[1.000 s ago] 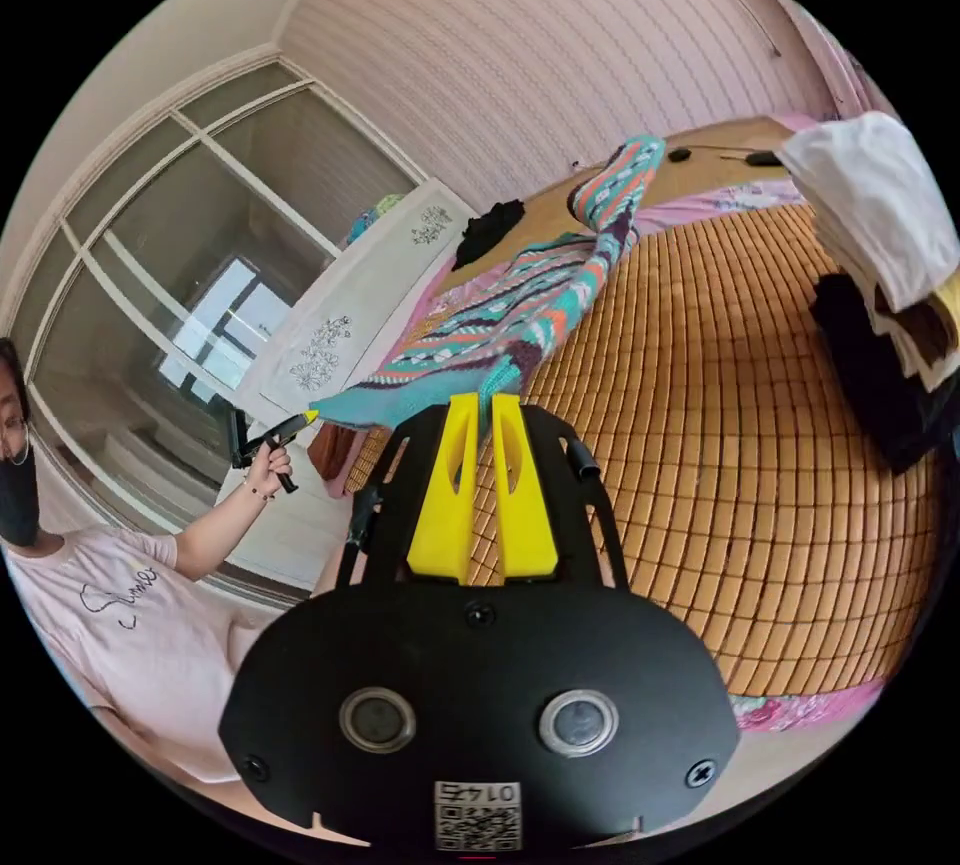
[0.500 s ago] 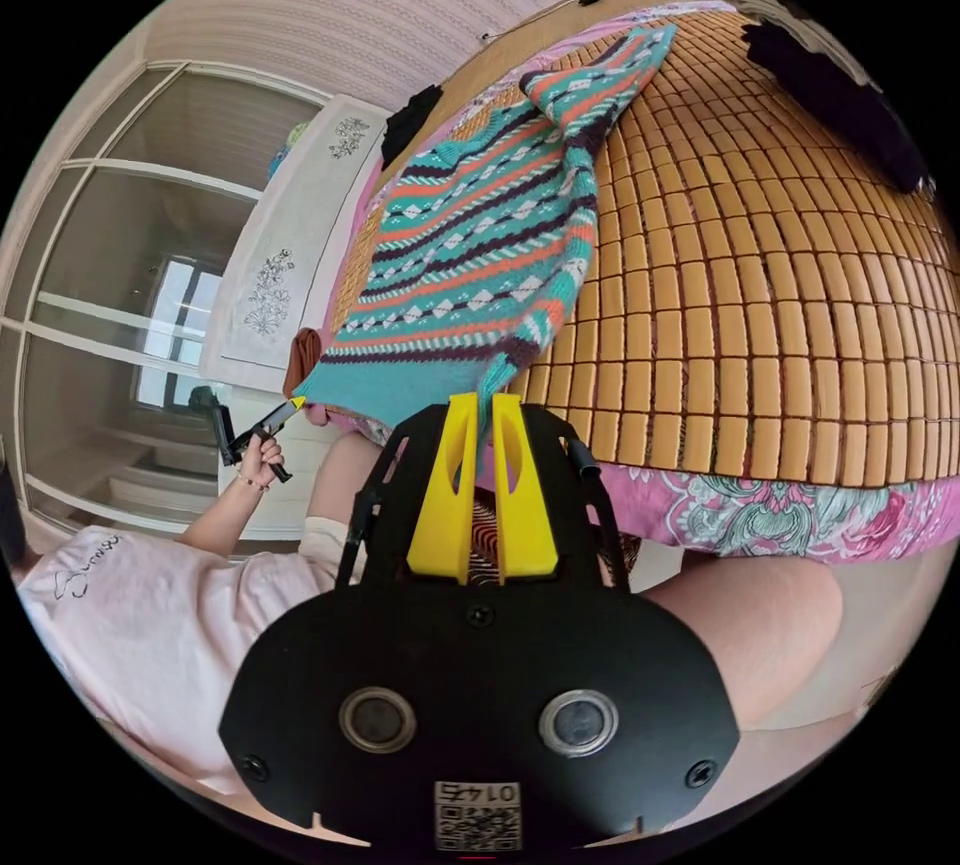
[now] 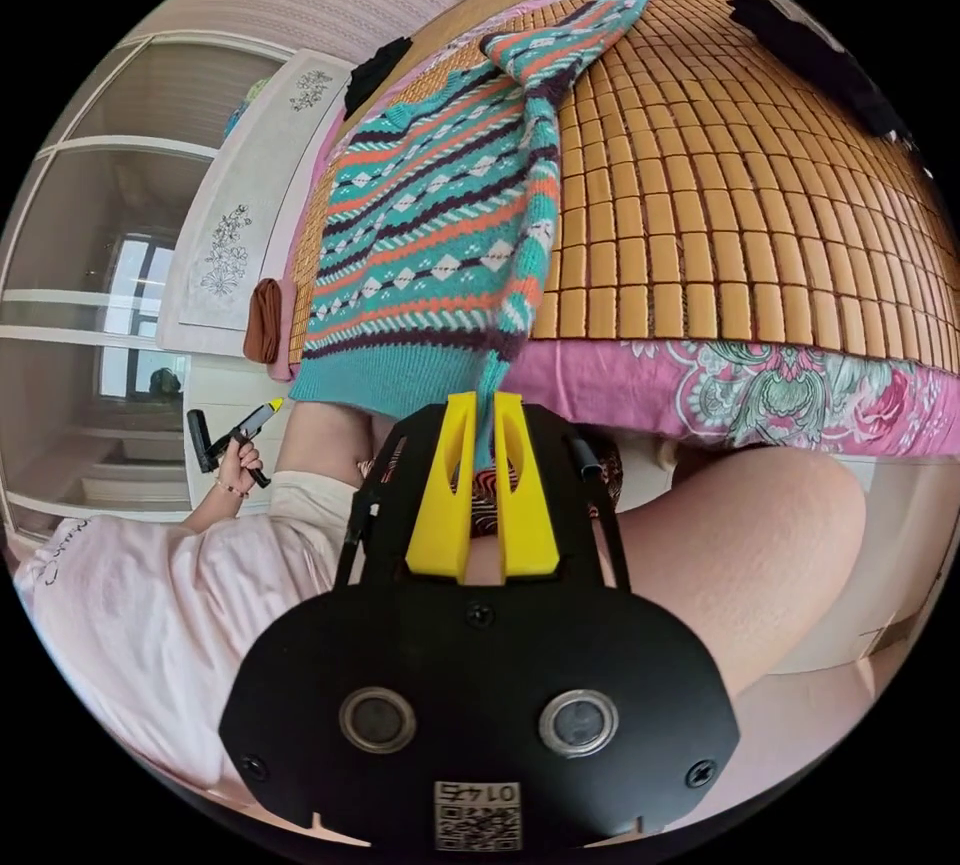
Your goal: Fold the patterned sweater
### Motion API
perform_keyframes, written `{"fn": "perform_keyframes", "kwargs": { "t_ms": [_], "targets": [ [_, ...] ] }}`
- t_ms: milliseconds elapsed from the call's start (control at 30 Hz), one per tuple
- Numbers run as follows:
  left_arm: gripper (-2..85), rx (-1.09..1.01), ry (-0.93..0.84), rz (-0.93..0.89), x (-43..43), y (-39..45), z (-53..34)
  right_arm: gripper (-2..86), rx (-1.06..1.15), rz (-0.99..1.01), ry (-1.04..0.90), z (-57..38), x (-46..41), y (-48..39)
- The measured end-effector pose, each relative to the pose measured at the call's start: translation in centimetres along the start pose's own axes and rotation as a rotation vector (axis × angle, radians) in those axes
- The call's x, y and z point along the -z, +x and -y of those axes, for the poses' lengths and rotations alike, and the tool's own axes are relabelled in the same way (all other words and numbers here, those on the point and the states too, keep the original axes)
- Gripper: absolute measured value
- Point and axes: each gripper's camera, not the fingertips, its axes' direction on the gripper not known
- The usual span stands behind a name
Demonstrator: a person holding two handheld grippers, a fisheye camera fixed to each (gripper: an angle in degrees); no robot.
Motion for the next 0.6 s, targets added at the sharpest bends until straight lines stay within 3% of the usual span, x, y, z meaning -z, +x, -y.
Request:
{"fn": "perform_keyframes", "kwargs": {
  "t_ms": [133, 267, 433, 600],
  "targets": [
    [-0.4, -0.042, 0.139, 0.082, 2.5, -2.1, -1.0, 8.6, -0.01, -0.075, 0.14, -0.3, 2.8, 1.2],
    [-0.9, -0.239, 0.206, 0.103, 2.0, -0.4, 1.0, 11.9, 0.033, -0.181, 0.36, 3.6, 6.3, 2.1],
    [-0.9, -0.552, 0.135, -0.045, -6.9, 4.6, 6.4, 12.6, 0.08, -0.173, 0.438, 14.8, 6.2, 3.5],
    [-0.4, -0.785, 0.141, -0.215, -18.9, 12.3, 12.7, 13.2, 0.006, -0.406, 0.485, 28.4, 4.1, 6.4]
  ]
}}
